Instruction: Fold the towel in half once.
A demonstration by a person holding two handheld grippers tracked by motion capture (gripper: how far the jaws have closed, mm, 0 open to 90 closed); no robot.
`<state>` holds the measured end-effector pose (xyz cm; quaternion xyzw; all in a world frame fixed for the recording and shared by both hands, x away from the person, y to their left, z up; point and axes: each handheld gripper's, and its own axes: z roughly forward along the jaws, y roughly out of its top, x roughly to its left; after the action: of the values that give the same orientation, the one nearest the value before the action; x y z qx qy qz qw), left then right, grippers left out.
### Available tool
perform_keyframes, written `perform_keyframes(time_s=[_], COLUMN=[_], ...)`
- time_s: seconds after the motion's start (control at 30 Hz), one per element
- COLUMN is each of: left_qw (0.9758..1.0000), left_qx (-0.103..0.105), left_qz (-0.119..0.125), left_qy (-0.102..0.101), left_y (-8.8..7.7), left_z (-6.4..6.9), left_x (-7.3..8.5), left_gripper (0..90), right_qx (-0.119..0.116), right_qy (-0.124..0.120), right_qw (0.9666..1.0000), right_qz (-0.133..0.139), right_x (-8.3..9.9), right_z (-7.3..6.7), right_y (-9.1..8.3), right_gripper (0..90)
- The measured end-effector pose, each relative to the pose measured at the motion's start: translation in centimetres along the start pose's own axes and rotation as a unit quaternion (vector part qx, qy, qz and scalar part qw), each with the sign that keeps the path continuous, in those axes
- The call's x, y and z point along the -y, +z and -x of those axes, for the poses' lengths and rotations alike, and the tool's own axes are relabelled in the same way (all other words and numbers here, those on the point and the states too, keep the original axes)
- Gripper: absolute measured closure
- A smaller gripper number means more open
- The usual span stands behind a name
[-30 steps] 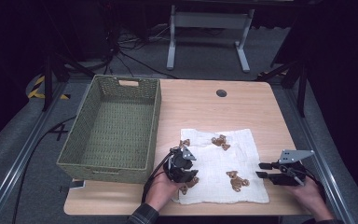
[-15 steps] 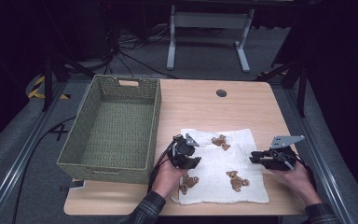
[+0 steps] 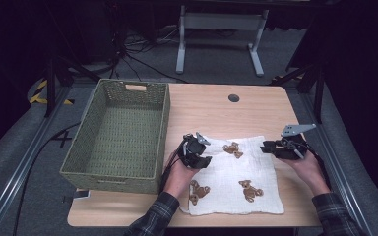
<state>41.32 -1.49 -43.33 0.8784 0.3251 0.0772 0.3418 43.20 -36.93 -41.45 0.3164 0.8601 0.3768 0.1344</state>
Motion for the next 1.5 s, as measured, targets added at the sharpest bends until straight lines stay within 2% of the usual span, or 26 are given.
perform_keyframes(time_s=[0.03, 0.07, 0.17, 0.2, 0.27, 0.3, 0.37, 0.4, 0.43, 0.6, 0.73, 0.77, 0.87, 0.93, 1.03, 1.13, 1.17, 1.2, 1.33, 1.37, 1.5], left_qw=[0.9999, 0.9998, 0.9995, 0.9996, 0.9994, 0.9993, 0.9991, 0.9989, 0.9982, 0.9967, 0.9953, 0.995, 0.994, 0.9938, 0.9929, 0.9916, 0.9916, 0.9911, 0.9904, 0.9907, 0.9899], left_qx=[-0.009, -0.011, -0.021, -0.022, -0.023, -0.031, -0.036, -0.037, -0.051, -0.065, -0.081, -0.085, -0.09, -0.094, -0.103, -0.112, -0.112, -0.114, -0.12, -0.118, -0.12], left_qz=[0.012, 0.012, 0.019, 0.014, 0.018, 0.012, 0.009, 0.016, 0.016, 0.016, 0.008, 0.012, 0.006, 0.002, 0.004, 0.006, 0.006, 0.005, 0.006, 0.0, 0.012], left_qy=[-0.008, -0.013, -0.012, -0.012, -0.016, -0.016, -0.019, -0.025, -0.029, -0.045, -0.051, -0.051, -0.062, -0.059, -0.059, -0.064, -0.064, -0.069, -0.067, -0.067, -0.075], left_y=[0.1, 0.1, 0.2, 0.2, 0.4, 0.5, 0.5, 0.6, 0.8, 1.7, 2.0, 2.1, 2.4, 2.6, 2.8, 2.8, 2.8, 2.8, 3.2, 3.3, 3.6], left_z=[0.1, 0.0, -0.3, -0.4, -0.5, -0.9, -1.0, -1.2, -1.8, -2.8, -3.5, -3.6, -3.9, -4.0, -4.2, -4.6, -4.6, -4.7, -4.9, -4.9, -5.3], left_x=[0.1, 0.0, 0.0, -0.1, -0.1, -0.2, -0.4, -0.5, -0.9, -1.1, -1.1, -1.1, -0.9, -0.9, -0.9, -0.9, -0.9, -1.0, -1.0, -1.0, -1.0], left_gripper=[58.1, 58.0, 58.0, 58.0, 58.0, 58.0, 57.9, 57.8, 57.7, 57.4, 57.2, 57.0, 55.6, 54.2, 52.5, 50.9, 50.5, 49.6, 49.0, 48.9, 48.0], right_qx=[0.003, 0.007, 0.017, 0.023, 0.031, 0.032, 0.041, 0.043, 0.043, 0.05, 0.049, 0.051, 0.052, 0.055, 0.061, 0.063, 0.063, 0.066, 0.071, 0.07, 0.071], right_qy=[0.004, 0.006, 0.011, 0.012, 0.016, 0.02, 0.024, 0.025, 0.029, 0.039, 0.037, 0.035, 0.034, 0.03, 0.024, 0.019, 0.019, 0.017, 0.013, 0.012, 0.012], right_qw=[1.0, 1.0, 0.9998, 0.9997, 0.9994, 0.9993, 0.9989, 0.9987, 0.9986, 0.9977, 0.9977, 0.9975, 0.9973, 0.9972, 0.9969, 0.9968, 0.9968, 0.9966, 0.9962, 0.9962, 0.9961], right_qz=[-0.002, -0.003, 0.0, -0.005, -0.006, -0.002, -0.002, -0.007, -0.012, -0.024, -0.029, -0.033, -0.04, -0.042, -0.044, -0.045, -0.045, -0.047, -0.049, -0.05, -0.05], right_x=[-0.2, -0.4, -0.7, -0.8, -1.0, -0.9, -0.7, -0.5, -0.3, 0.3, 0.5, 0.5, 0.5, 0.6, 0.6, 0.6, 0.6, 0.6, 0.6, 0.6, 0.6], right_z=[0.4, 0.8, 1.9, 2.2, 2.9, 3.2, 3.7, 4.0, 4.2, 4.8, 4.6, 4.5, 4.4, 4.3, 4.2, 4.1, 4.1, 4.1, 3.9, 3.9, 3.9], right_y=[0.2, 0.4, 0.9, 1.1, 1.4, 1.5, 1.9, 2.1, 2.4, 3.2, 3.9, 4.0, 4.4, 4.5, 4.5, 4.5, 4.5, 4.4, 4.4, 4.4, 4.4], right_gripper=[68.8, 68.7, 67.7, 67.7, 67.6, 67.7, 67.6, 67.1, 66.9, 65.2, 62.5, 61.5, 60.4, 60.9, 67.1, 77.6, 77.6, 84.7, 87.4, 87.8, 88.6])
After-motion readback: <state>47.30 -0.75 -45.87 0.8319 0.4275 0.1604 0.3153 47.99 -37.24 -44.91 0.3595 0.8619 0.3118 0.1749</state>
